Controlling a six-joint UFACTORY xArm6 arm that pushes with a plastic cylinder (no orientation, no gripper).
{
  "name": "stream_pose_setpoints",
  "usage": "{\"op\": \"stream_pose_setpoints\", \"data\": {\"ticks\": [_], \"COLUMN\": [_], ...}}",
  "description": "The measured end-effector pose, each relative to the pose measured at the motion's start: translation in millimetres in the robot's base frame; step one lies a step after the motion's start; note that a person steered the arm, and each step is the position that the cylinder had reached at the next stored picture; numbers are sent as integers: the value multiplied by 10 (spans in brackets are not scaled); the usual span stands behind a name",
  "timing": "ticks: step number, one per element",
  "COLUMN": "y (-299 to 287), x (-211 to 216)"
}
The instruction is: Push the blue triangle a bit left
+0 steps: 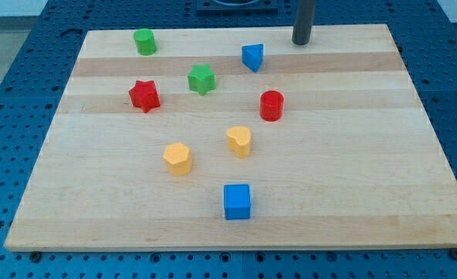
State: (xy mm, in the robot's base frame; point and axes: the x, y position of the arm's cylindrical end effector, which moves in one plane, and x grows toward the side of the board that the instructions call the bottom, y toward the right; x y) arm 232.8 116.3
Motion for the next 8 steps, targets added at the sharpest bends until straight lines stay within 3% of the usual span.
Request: {"op": "stream_pose_setpoints", "data": {"ticks": [8], "y": [-791], "x": [209]}}
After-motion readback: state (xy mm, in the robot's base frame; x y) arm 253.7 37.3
